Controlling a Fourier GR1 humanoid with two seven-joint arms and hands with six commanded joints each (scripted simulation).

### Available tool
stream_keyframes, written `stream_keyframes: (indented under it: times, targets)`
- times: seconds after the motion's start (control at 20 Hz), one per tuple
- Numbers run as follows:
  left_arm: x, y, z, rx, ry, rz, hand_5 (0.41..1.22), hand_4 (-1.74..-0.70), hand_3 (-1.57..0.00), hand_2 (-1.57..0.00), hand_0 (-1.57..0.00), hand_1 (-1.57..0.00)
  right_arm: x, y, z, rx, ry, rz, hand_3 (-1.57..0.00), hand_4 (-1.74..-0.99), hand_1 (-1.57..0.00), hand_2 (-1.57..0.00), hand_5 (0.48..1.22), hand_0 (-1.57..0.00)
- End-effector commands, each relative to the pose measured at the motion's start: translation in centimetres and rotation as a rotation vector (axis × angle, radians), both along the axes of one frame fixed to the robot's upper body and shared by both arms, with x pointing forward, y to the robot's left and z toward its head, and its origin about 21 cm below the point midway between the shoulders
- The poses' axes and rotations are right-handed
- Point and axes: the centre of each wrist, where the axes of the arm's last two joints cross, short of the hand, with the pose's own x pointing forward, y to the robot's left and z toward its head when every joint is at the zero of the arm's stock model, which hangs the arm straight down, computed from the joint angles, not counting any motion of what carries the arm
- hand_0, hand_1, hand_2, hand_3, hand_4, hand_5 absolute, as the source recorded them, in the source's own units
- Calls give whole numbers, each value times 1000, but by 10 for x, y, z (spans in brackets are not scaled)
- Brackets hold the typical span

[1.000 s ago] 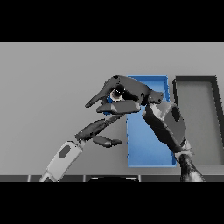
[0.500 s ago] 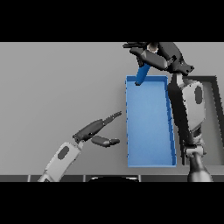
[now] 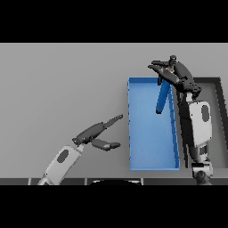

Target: Pick up the blue pipe and place it into the blue bin.

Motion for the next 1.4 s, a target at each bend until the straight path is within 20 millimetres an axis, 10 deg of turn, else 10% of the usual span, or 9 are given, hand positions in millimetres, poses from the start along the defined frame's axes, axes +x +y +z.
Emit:
stream_keyframes:
  times: [0.0,0.35,0.45,0.6,0.8,1.35]
  targets:
    - [-1,-3,-1,-3,-1,1,470,-827,1,1,1,1,-2,-4,-12,-9,41,-43,-1571,-1499,-1571,-1571,1221,-1571]
    - [0,-5,4,4,-1,10,475,-826,1,1,1,1,-25,-14,-72,-185,274,-87,-693,-1653,-1571,-1571,1205,-1571]
    - [0,-5,4,-2,-2,3,474,-827,1,1,1,1,-26,-11,-83,-210,354,-109,-1009,-1583,-1571,-1571,1199,-1571]
    - [-2,-5,2,2,3,-4,476,-829,1,1,1,1,-29,-10,-91,-165,459,-124,-516,-1404,-884,-853,1159,-937]
    - [-1,-8,6,-5,-5,3,477,-827,1,1,1,1,-29,-3,-85,-266,508,-39,-211,-1234,-362,-349,1091,-383]
    - [-3,-3,5,-3,-4,5,472,-828,1,1,1,1,-41,2,-84,-462,448,32,-17,-1182,-30,-29,795,-40]
